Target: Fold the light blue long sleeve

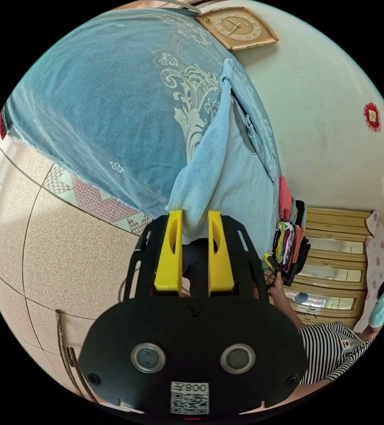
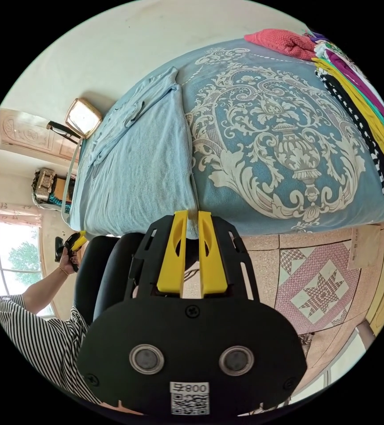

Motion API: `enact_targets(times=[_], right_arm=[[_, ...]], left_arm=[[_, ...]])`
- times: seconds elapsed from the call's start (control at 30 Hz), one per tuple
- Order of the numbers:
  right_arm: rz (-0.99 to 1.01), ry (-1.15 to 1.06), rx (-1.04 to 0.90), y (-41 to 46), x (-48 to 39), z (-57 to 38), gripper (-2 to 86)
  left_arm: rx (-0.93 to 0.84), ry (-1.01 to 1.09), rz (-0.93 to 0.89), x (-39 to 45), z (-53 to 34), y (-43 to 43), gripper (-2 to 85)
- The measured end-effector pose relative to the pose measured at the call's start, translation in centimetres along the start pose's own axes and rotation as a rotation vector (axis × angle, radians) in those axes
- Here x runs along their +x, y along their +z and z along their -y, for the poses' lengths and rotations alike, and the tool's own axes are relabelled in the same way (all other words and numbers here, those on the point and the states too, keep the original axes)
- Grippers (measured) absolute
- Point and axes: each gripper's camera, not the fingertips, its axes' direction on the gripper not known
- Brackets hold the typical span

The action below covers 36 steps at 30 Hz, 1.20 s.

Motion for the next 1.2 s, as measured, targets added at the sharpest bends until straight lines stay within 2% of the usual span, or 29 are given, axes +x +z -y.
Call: enact_targets(times=[0.37,0.53,0.63,0.73,0.87,1.03,1.2], right_arm=[[-0.022,0.003,0.005,0.9,-1.4,-1.1,5.0],[-0.052,-0.004,-0.018,1.4,-2.2,-1.1,5.0],[-0.065,-0.009,-0.034,1.6,-2.5,-1.1,4.9],[-0.069,-0.013,-0.042,1.9,-2.6,-1.2,4.8],[-0.057,-0.011,-0.032,2.1,-2.3,-1.6,4.7],[-0.069,-0.011,-0.028,2.4,-2.0,-2.1,4.8],[-0.077,0.001,-0.016,2.5,-1.5,-2.8,4.3]], left_arm=[[-0.005,0.011,0.097,-0.7,-2.1,-1.5,9.8],[-0.039,0.08,0.08,0.5,-1.2,-1.2,4.8],[-0.059,0.146,0.132,1.5,-1.9,-2.3,2.8],[-0.005,0.124,0.079,0.3,-3.6,-4.1,2.5],[0.001,0.103,0.079,-0.4,-4.6,-4.6,4.4],[0.039,0.087,0.011,-1.3,-4.5,-4.5,11.2],[-0.02,0.091,0.033,-0.9,-3.2,-3.2,10.4]])
